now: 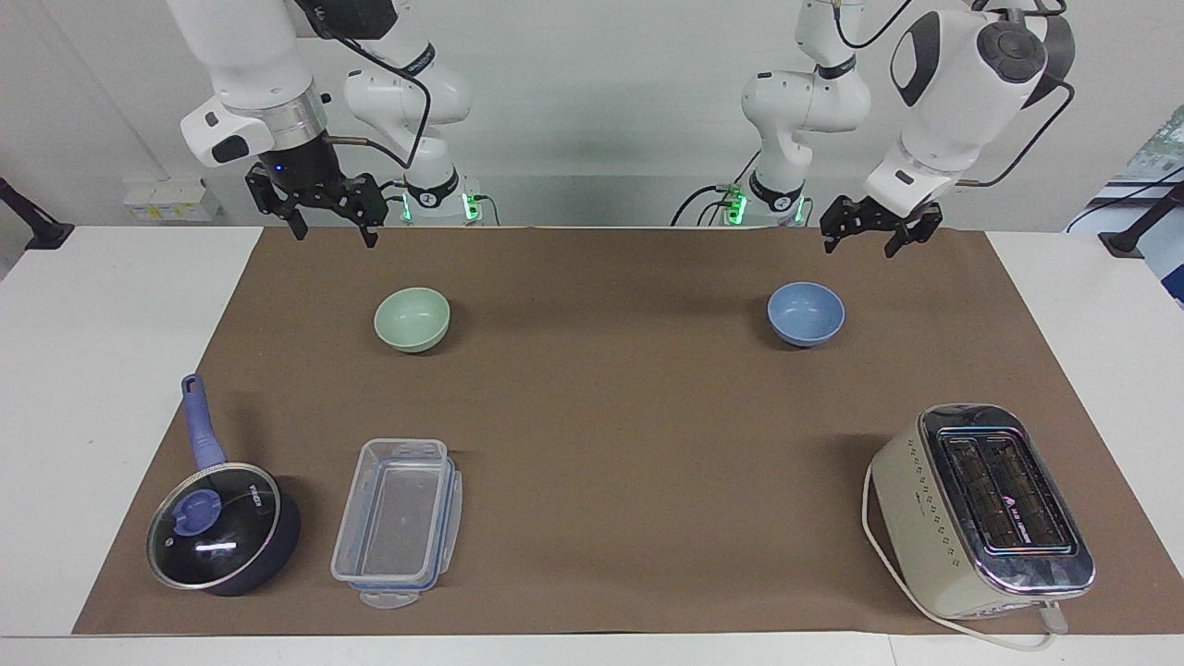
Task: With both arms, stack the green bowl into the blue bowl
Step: 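Reach the left gripper down to the rim of the blue bowl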
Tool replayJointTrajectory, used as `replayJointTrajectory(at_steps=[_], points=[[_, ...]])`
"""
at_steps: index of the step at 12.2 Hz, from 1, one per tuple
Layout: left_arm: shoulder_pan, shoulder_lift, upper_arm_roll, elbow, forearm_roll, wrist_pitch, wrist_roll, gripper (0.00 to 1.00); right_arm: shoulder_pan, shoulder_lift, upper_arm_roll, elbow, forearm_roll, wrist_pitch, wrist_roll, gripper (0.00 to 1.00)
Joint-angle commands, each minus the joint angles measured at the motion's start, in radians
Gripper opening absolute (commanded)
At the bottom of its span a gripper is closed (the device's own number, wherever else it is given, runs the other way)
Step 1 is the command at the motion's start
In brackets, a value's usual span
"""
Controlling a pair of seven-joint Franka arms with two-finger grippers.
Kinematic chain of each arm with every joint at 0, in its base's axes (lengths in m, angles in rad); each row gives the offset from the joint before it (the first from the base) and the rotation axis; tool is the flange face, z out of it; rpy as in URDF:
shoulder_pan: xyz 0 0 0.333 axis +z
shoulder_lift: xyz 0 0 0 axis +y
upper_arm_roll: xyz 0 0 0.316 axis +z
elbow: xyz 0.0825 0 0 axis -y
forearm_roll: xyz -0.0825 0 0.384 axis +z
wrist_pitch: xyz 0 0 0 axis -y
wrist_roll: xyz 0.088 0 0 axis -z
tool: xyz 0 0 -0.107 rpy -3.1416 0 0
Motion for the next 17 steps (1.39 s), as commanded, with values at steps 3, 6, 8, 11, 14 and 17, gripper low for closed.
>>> replayJointTrajectory(at_steps=[3,6,8,11,14,17], points=[[-0.012,-0.073,0.013,-0.179,0.011,0.130,0.014,1.00,-0.012,-0.027,0.003,-0.030,0.007,0.005,-0.022,1.00],[0.016,-0.073,0.016,-0.282,0.011,0.227,0.049,1.00,-0.012,-0.027,0.003,-0.030,0.007,0.005,-0.021,1.00],[0.028,-0.066,0.018,-0.345,0.011,0.322,0.049,1.00,-0.012,-0.027,0.003,-0.030,0.007,0.005,-0.022,1.00],[0.114,-0.037,0.016,-0.414,0.011,0.465,0.127,1.00,-0.012,-0.027,0.003,-0.030,0.007,0.005,-0.022,1.00],[0.160,0.000,0.016,-0.460,0.011,0.552,0.169,1.00,-0.012,-0.027,0.003,-0.030,0.007,0.004,-0.022,1.00],[0.168,0.042,0.015,-0.479,0.011,0.597,0.166,1.00,-0.012,-0.027,0.003,-0.030,0.007,0.004,-0.024,1.00]])
